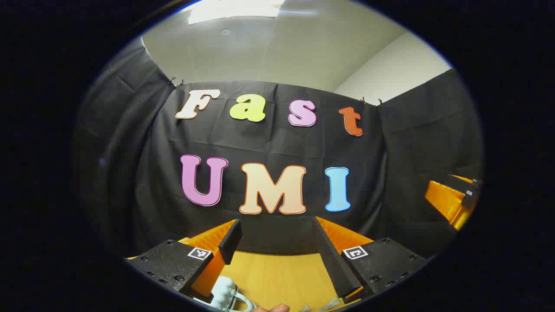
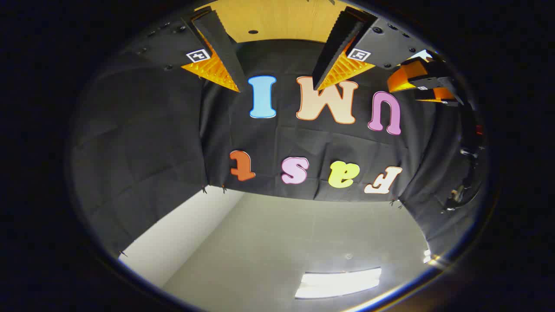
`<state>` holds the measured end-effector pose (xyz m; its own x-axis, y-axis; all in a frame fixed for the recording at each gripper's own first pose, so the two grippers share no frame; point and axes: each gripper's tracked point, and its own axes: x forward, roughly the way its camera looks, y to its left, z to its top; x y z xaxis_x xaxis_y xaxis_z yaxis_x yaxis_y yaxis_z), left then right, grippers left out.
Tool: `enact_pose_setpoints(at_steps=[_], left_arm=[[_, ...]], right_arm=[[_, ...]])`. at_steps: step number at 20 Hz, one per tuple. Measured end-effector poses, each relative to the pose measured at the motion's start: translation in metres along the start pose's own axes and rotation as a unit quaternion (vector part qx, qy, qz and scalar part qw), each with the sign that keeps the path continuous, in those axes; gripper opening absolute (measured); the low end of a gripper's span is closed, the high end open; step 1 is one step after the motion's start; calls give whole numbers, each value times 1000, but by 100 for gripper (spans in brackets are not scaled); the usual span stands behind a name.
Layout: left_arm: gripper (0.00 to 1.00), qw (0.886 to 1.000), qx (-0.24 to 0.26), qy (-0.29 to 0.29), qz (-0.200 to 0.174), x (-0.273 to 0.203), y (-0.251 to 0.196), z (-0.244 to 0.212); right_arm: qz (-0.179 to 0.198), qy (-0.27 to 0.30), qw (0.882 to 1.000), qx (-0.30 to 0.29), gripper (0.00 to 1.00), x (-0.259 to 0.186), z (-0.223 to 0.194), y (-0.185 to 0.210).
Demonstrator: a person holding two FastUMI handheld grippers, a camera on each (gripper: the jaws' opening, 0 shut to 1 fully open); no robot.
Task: First open the suitcase, pack the skin care products into it, and then close the suitcase.
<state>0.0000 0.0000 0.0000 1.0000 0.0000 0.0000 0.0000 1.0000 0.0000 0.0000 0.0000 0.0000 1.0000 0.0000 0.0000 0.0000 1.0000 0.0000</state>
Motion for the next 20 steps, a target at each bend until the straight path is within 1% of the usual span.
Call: enact_pose_setpoints(at_steps=[2, 3, 6, 8, 9, 10, 12, 17, 18, 19, 20], left_arm=[[94, 1000, 7, 3, 9, -2, 6, -4], [94, 1000, 8, 6, 14, -1, 9, -6], [94, 1000, 3, 12, 26, -5, 11, -11], [94, 1000, 2, 13, 28, -4, 12, -11], [94, 1000, 3, 13, 28, -4, 12, -12], [94, 999, 5, 12, 29, -4, 12, -11], [94, 999, 8, 10, 31, -4, 12, -10], [94, 999, 25, 9, 42, -10, 12, -14], [94, 998, 31, 9, 46, -11, 14, -18], [94, 998, 37, 16, 51, -12, 16, -26], [94, 997, 44, 29, 59, -15, 19, -38]], right_arm=[[-15, 23, 1000, 13, 100, 5, -14, -14], [-21, 31, 999, 17, 98, 7, -19, -20], [-29, 41, 998, 28, 98, 11, -26, -29], [-23, 41, 998, 29, 95, 14, -27, -28], [-21, 38, 999, 25, 95, 13, -26, -27], [-17, 34, 999, 17, 97, 13, -25, -25], [-10, 24, 1000, 4, 97, 12, -24, -21], [6, 22, 1000, 16, 97, 6, -36, -21], [9, 22, 1000, 17, 97, 7, -39, -23], [14, 23, 999, 19, 95, 8, -45, -24], [24, 29, 999, 22, 97, 8, -52, -23]])
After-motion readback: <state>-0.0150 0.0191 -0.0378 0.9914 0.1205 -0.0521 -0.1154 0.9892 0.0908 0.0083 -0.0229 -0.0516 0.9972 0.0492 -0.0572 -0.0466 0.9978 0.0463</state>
